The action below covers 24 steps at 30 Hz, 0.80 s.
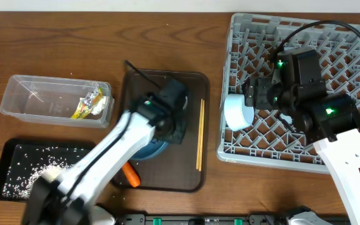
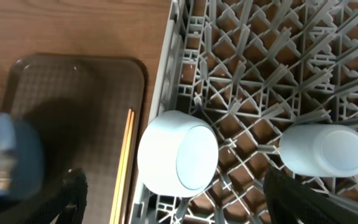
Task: Sort waste into correct bins and load items into the dishwasher rack
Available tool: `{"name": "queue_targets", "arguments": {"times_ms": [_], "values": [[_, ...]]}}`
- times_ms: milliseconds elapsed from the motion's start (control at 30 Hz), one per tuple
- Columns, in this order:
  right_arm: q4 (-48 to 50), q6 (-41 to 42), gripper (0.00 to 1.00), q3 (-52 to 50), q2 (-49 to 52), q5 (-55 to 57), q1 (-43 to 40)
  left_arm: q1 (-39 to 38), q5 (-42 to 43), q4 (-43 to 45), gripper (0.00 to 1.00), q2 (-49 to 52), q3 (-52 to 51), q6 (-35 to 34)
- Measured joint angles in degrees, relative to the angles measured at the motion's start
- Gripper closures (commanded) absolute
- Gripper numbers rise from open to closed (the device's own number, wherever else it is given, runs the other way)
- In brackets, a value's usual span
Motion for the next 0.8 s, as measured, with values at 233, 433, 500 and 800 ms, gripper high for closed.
{"name": "queue_targets", "arguments": {"times_ms": [233, 433, 500, 800], "values": [[0.6, 0.0, 0.16, 0.0, 0.0, 0.0, 0.0, 1.8, -0.6, -0.1, 0.93, -19.0, 2.7, -3.8], [0.7, 0.0, 0.16, 0.0, 0.0, 0.0, 0.0, 12.7, -1.2, -3.7, 0.94, -30.2, 2.7, -6.9], [0.7, 0.0, 0.16, 0.0, 0.0, 0.0, 0.0, 18.4, -1.2, -5.6, 0.94, -33.7, 2.7, -7.1], [0.7, 0.0, 0.16, 0.0, 0.0, 0.0, 0.0, 44.2, 5.3, -11.4, 0.94, -41.8, 2.2, -3.5]]}}
